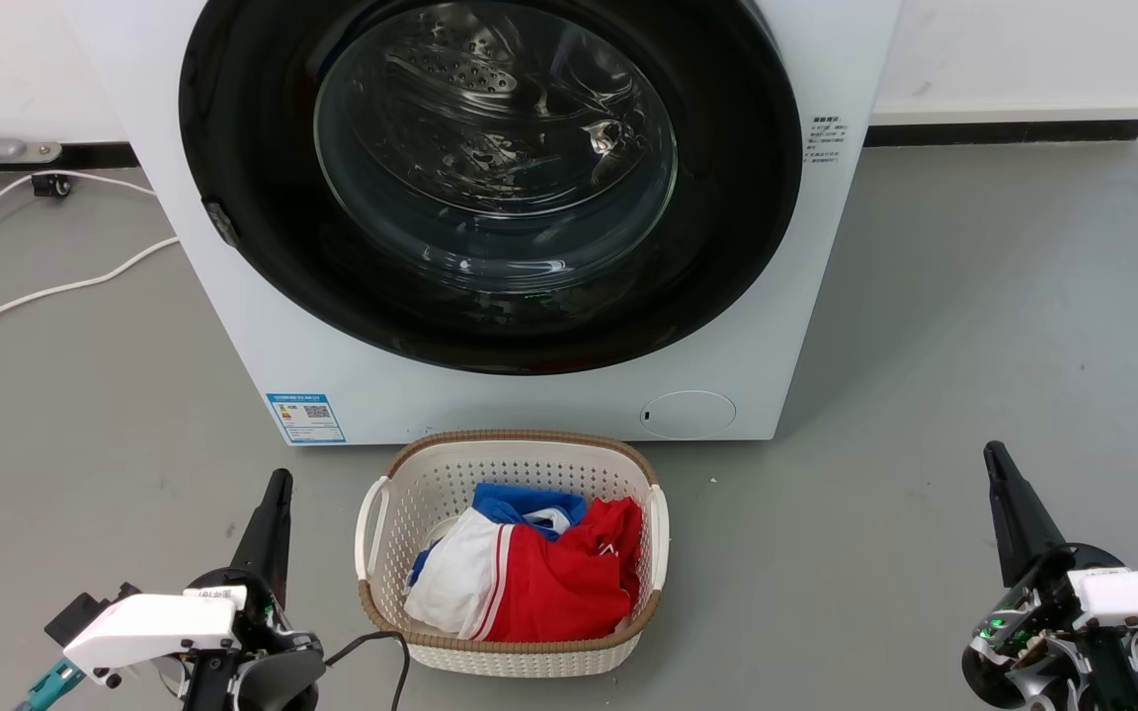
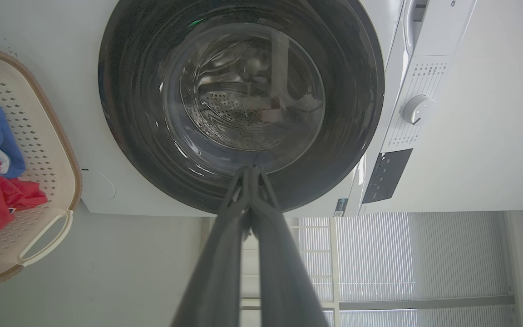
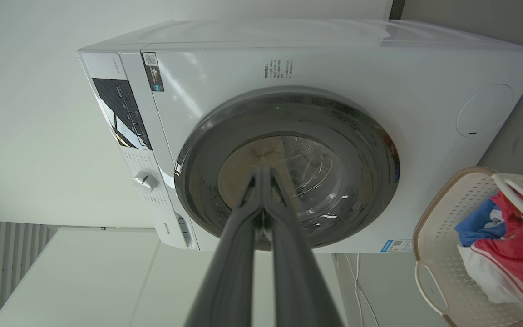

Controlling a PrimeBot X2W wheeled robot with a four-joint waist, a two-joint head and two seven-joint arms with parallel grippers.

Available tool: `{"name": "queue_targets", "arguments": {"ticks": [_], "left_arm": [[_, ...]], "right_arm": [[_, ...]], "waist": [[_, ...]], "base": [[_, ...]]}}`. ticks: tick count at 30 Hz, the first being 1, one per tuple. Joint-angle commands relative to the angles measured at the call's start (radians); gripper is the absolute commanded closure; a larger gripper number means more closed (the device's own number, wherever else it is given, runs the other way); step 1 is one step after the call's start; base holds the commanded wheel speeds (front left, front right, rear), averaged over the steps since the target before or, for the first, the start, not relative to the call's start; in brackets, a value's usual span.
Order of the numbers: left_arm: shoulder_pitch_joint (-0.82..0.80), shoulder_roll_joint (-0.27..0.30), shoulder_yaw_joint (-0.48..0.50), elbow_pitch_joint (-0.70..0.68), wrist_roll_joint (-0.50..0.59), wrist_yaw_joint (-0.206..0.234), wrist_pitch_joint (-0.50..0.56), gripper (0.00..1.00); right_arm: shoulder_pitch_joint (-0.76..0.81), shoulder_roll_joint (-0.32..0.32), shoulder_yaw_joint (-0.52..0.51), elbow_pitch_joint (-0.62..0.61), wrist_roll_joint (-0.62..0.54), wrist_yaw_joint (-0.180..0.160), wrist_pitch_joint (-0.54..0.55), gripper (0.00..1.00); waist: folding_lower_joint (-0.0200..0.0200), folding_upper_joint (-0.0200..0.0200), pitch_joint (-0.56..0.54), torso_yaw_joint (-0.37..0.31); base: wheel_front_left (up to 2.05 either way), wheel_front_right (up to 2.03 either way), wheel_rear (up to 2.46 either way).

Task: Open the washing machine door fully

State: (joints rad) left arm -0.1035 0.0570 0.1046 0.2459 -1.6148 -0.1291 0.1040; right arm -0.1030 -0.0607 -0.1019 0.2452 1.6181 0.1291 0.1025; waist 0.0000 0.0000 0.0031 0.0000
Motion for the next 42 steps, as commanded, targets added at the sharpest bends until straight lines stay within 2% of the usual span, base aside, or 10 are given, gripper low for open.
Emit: {"name": "queue_targets", "arguments": {"ticks": [1, 21, 22, 34, 42], "left_arm": [[-0.011, -0.001, 0.003, 0.001, 0.0, -0.003, 0.004, 1.0], [-0.011, -0.003, 0.005, 0.001, 0.004, -0.003, 0.006, 1.0], [0.001, -0.002, 0.002, 0.003, 0.0, 0.0, 0.003, 0.0], [0.005, -0.004, -0.061, -0.015, 0.045, 0.0, -0.051, 0.0], [0.012, -0.005, -0.087, -0.054, 0.189, 0.0, -0.096, 0.0]], "right_arm": [[-0.011, 0.003, -0.001, 0.001, -0.004, 0.003, 0.002, 1.0], [-0.011, 0.006, -0.005, 0.001, -0.008, 0.003, 0.004, 1.0], [0.002, 0.002, -0.003, 0.003, 0.0, 0.0, 0.004, 0.0], [0.036, 0.001, 0.029, -0.039, -0.027, 0.0, -0.044, 0.0], [0.05, -0.015, 0.059, -0.063, -0.156, 0.0, -0.094, 0.0]], "waist": [[0.0, 0.0, 0.0, 0.0], [0.0, 0.0, 0.0, 0.0], [0.0001, 0.0, 0.0, 0.0], [0.0, 0.0, 0.001, 0.0], [0.0, 0.0, 0.0, 0.001]], "base": [[0.0, 0.0, 0.0], [0.0, 0.0, 0.0], [0.0, 0.0, 0.0], [0.0, 0.0, 0.0], [0.0, 0.0, 0.0]]}}
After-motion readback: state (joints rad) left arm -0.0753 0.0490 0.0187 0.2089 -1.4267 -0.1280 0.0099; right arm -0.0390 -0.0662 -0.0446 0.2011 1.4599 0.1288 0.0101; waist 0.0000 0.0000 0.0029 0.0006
